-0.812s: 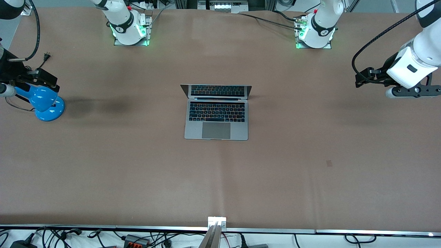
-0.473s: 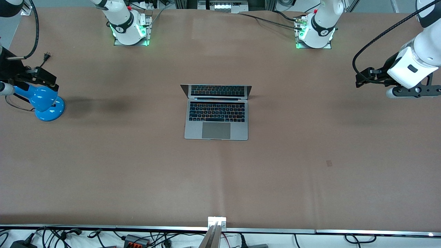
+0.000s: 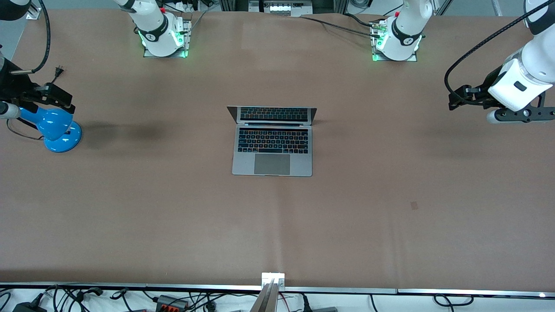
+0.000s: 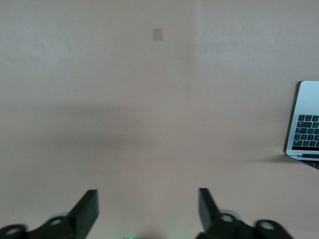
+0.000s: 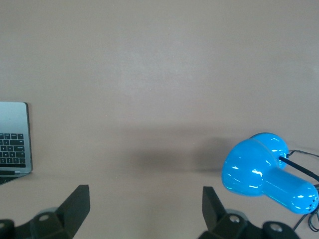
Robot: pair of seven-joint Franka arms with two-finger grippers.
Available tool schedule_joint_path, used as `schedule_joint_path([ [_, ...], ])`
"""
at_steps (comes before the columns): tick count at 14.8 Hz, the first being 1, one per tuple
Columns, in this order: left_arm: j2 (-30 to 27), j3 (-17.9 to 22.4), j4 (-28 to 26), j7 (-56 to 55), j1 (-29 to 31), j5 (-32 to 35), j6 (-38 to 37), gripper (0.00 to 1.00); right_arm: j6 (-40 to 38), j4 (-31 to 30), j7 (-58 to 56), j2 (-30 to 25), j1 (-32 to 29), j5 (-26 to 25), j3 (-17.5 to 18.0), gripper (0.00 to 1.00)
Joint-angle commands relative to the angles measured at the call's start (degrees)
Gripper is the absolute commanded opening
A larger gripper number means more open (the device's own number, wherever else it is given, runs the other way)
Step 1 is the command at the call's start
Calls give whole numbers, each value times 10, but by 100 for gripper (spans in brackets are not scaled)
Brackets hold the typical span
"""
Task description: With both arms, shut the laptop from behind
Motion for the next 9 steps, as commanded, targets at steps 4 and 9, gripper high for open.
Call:
schedule_joint_path([
  [4,-1,-2,28,-1,2,-16,-67,0,-1,-9,-7,-6,3,0,-1,59],
  [9,-1,-3,27,-4,0,-22,-68,0,-6,-10,1,-4,5,0,0,0],
])
